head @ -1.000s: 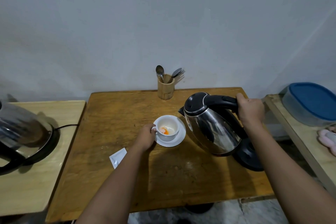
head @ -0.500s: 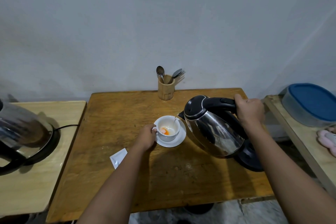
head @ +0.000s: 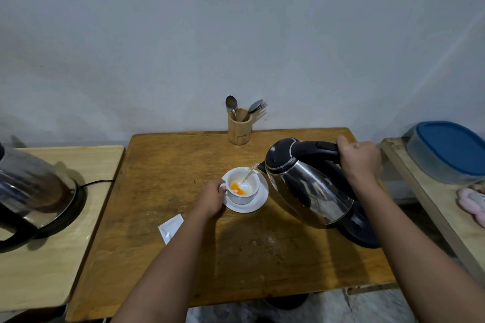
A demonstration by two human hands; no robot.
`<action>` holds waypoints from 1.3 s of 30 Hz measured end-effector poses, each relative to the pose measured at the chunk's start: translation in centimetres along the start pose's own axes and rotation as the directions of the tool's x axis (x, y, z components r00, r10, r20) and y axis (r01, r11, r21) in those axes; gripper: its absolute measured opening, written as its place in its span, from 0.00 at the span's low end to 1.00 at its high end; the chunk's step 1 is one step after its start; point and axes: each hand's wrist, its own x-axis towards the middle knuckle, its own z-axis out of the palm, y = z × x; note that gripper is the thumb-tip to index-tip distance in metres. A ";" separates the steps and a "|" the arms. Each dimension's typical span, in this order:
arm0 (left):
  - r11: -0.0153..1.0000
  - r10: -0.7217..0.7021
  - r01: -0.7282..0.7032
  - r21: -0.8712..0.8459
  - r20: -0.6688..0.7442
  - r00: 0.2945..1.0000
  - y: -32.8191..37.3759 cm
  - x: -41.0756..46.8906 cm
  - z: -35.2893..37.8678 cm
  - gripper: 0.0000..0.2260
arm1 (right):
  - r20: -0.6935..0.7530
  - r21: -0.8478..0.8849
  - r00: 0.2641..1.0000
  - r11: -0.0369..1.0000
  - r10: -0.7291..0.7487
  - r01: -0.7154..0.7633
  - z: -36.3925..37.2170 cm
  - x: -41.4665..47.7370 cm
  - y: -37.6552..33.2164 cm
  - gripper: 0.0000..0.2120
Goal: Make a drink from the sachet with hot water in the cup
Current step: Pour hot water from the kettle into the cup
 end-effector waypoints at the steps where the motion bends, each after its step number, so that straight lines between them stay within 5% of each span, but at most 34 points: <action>1: 1.000 0.010 -0.010 0.003 -0.002 1.000 0.0 -0.1 0.0 0.13 | -0.002 0.004 1.000 1.000 0.000 0.000 0.0 0.0 0.0 0.22; 39: 0.997 -0.069 0.068 -0.035 -0.037 0.997 0.8 0.0 0.5 0.13 | 0.005 -0.017 0.999 0.999 -0.033 0.033 0.2 -0.4 -0.1 0.22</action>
